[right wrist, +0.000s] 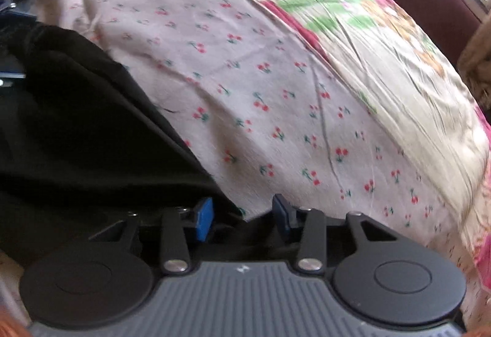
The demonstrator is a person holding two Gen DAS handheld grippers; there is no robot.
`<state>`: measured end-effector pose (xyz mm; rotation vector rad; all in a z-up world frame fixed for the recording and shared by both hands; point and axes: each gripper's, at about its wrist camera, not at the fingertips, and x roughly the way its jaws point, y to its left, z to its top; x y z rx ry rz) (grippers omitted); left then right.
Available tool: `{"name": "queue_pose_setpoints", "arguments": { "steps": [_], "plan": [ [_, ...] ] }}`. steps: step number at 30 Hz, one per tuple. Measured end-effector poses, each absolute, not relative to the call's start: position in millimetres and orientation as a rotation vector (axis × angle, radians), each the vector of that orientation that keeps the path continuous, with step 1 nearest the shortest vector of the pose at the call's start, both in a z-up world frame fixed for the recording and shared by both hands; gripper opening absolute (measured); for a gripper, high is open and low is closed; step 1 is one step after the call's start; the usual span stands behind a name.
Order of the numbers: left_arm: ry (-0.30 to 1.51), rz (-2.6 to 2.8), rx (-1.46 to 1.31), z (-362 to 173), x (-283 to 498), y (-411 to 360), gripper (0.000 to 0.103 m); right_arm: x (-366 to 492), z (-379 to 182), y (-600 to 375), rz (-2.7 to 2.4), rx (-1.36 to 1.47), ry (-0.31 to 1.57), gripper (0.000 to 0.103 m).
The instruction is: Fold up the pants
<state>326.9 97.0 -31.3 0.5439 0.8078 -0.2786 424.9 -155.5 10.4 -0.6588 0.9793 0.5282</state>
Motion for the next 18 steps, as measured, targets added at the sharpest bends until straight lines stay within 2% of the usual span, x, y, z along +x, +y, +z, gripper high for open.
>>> {"name": "queue_pose_setpoints", "arguments": {
  "steps": [2, 4, 6, 7, 8, 9, 11, 14, 18],
  "plan": [
    [0.814, -0.304, 0.594, -30.1, 327.1, 88.8, 0.081, 426.4, 8.8, -150.5, 0.545, -0.637, 0.989, 0.047],
    [0.838, -0.327, 0.606, -28.1, 330.3, 85.2, 0.073, 429.8, -6.5, -145.3, 0.531, -0.621, 1.031, 0.046],
    [0.848, -0.309, 0.56, -29.4, 331.0, 86.4, 0.069, 424.0, -16.1, -140.0, 0.496, -0.609, 1.012, 0.037],
    [0.837, -0.292, 0.557, -30.8, 327.6, 85.0, 0.067, 418.2, -16.8, -138.2, 0.495, -0.591, 1.006, 0.022],
    [0.825, -0.282, 0.571, -31.7, 323.4, 82.2, 0.061, 410.9, -16.9, -134.3, 0.487, -0.594, 0.993, 0.012],
    [0.822, -0.274, 0.593, -30.9, 320.8, 78.4, 0.057, 403.2, -16.5, -128.4, 0.469, -0.633, 0.973, 0.011],
    [0.824, -0.263, 0.654, -26.9, 318.0, 67.7, 0.04, 392.5, -8.5, -120.0, 0.443, -0.688, 0.946, 0.006],
    [0.803, -0.223, 0.732, -15.8, 311.6, 63.1, 0.034, 384.3, 24.2, -127.7, 0.42, -0.607, 0.894, 0.004],
    [0.709, -0.193, 0.696, 26.5, 288.4, 78.2, 0.033, 350.8, 93.0, -143.4, 0.42, -0.543, 0.738, 0.004]
  ]
}}
